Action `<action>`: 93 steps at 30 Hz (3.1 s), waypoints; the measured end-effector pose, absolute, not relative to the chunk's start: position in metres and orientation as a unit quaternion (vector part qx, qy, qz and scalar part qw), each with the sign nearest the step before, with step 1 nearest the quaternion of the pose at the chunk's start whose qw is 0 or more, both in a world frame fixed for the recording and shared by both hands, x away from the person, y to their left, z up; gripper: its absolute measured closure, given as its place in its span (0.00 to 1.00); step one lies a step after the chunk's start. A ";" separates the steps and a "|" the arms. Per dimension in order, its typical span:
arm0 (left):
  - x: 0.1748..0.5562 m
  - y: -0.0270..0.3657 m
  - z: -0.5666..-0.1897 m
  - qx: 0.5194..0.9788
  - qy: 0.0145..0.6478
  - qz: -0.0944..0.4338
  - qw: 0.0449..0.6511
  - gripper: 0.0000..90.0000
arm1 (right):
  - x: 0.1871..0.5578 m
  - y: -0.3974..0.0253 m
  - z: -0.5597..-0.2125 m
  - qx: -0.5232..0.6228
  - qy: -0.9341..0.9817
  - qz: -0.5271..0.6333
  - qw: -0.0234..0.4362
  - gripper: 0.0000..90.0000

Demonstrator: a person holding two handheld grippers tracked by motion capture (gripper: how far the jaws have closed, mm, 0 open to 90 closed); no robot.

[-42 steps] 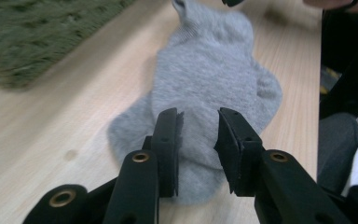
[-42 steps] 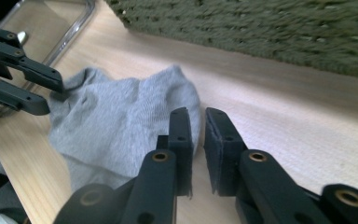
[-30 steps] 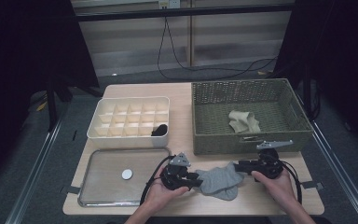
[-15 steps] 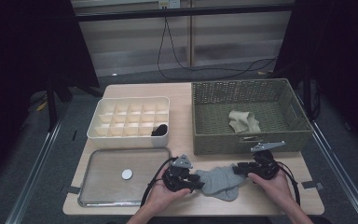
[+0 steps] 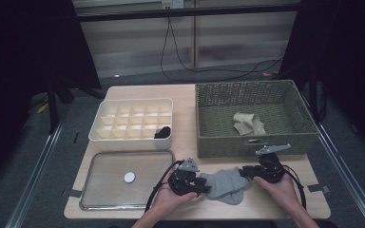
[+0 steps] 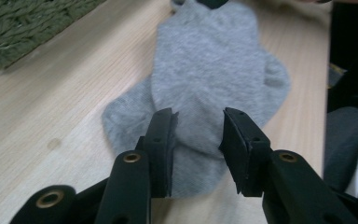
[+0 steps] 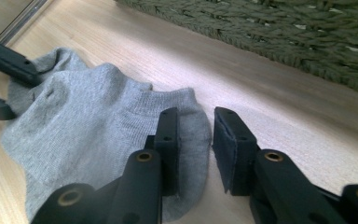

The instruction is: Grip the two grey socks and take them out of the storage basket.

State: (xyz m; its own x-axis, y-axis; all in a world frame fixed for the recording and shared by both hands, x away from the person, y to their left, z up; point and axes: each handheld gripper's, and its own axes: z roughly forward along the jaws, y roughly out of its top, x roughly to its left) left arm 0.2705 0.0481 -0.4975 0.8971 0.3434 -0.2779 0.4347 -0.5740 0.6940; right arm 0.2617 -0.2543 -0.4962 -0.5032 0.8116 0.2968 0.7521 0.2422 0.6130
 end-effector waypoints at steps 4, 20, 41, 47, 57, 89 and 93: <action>0.271 0.047 -0.498 0.888 0.215 -0.056 0.402 0.71 | 0.261 -0.253 -0.496 0.491 0.792 0.360 0.047 0.80; 0.271 0.045 -0.497 0.889 0.209 -0.060 0.404 0.98 | 0.263 -0.249 -0.496 0.490 0.796 0.351 0.051 1.00; 0.280 0.067 -0.472 0.861 0.219 -0.061 0.455 1.00 | 0.248 -0.261 -0.470 0.496 0.758 0.422 0.034 1.00; 0.282 0.076 -0.466 0.856 0.220 -0.059 0.464 1.00 | 0.239 -0.259 -0.463 0.492 0.755 0.433 0.031 1.00; 0.286 0.091 -0.464 0.854 0.238 -0.049 0.460 1.00 | 0.224 -0.249 -0.453 0.486 0.749 0.450 0.018 1.00; 0.287 0.086 -0.483 0.881 0.235 -0.078 0.403 0.97 | 0.214 -0.229 -0.489 0.493 0.787 0.370 0.016 1.00; 0.290 0.086 -0.478 0.873 0.238 -0.073 0.420 0.91 | 0.220 -0.229 -0.487 0.488 0.790 0.369 0.025 1.00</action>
State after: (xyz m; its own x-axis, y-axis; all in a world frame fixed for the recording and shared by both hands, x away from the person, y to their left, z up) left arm 0.2904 0.0857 -0.4779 0.8765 0.3533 -0.3270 0.4759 -0.5337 0.6991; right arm 0.2202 -0.2285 -0.4867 -0.5219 0.7904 0.3207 0.7534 0.2509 0.6078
